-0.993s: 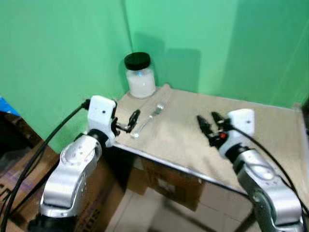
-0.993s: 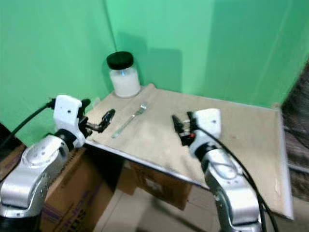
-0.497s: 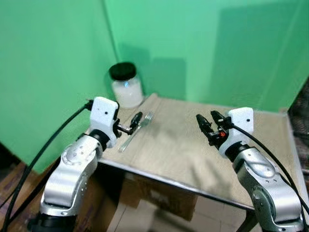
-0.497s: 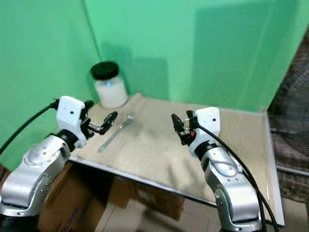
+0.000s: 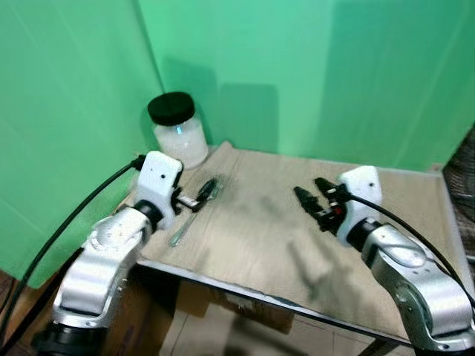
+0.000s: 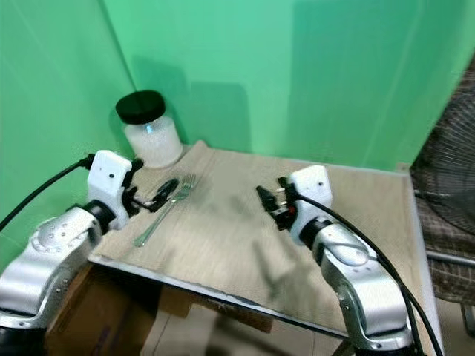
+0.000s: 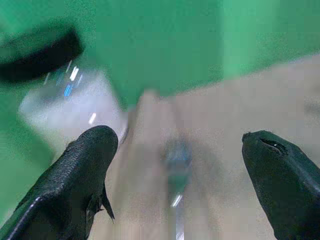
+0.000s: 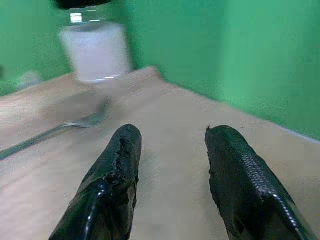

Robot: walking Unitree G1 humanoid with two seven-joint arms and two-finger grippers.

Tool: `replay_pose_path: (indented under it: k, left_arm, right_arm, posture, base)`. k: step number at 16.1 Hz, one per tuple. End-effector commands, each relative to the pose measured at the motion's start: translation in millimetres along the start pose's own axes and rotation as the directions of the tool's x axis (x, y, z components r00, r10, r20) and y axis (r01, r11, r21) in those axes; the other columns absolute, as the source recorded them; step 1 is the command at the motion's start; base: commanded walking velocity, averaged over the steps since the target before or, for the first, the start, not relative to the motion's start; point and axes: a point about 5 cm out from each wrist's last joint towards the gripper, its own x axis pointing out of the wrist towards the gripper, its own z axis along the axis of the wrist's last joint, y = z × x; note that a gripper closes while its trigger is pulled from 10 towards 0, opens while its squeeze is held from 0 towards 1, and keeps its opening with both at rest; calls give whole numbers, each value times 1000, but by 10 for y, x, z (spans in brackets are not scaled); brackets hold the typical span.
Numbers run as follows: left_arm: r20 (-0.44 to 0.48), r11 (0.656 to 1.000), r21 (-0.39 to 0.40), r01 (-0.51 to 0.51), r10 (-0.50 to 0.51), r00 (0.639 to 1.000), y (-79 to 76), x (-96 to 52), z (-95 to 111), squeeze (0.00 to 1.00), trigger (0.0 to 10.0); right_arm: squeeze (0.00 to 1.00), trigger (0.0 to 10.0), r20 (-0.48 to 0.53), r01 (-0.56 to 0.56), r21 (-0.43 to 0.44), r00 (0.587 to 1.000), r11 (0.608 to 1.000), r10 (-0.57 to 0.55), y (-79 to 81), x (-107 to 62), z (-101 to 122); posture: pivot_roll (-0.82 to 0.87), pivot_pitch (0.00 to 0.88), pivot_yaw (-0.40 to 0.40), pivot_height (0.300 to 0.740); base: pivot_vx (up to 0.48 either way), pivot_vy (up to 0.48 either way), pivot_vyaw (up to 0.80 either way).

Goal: Setting the table

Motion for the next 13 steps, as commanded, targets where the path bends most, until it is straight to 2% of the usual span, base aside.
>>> replay_pose_path:
  k: [1, 2, 6, 10, 12, 13]
  left_arm:
    - [-68, 1000, 22, 12, -10, 998, 52, 5, -94, 55, 10000]
    - [-114, 998, 45, 36, -31, 993, 80, 35, -162, 0, 10000]
    - [-159, 989, -17, 146, -146, 976, 111, 203, -288, 0, 10000]
    - [-201, 955, -37, 294, -295, 934, 90, 286, -396, 0, 10000]
    - [-249, 965, 22, 262, -249, 936, 151, 372, -488, 0, 10000]
    - [-256, 970, 32, 240, -224, 940, 189, 410, -504, 0, 8824]
  right_arm:
    - [0, 10000, 15, -78, -12, 997, 997, 78, 86, -1, 82]
    - [0, 10000, -8, -129, -34, 992, 991, 129, 96, -1, 82]
    - [0, 10000, -95, -274, -94, 960, 957, 265, 114, -7, 78]
    - [0, 10000, -149, -374, -117, 923, 920, 356, 108, -106, 58]
    - [0, 10000, -152, -385, -118, 918, 916, 366, 115, -118, 60]
    - [0, 10000, -151, -395, -117, 914, 911, 377, 127, -126, 62]
  posture:
    - [59, 0, 115, 740]
    - [58, 0, 113, 740]
    - [55, 0, 106, 740]
    - [49, 0, 110, 740]
    - [44, 0, 116, 740]
    - [44, 0, 116, 740]
  base:
    - [0, 0, 0]
    - [0, 0, 0]
    - [0, 0, 0]
    - [0, 0, 0]
    - [0, 0, 0]
    - [0, 0, 0]
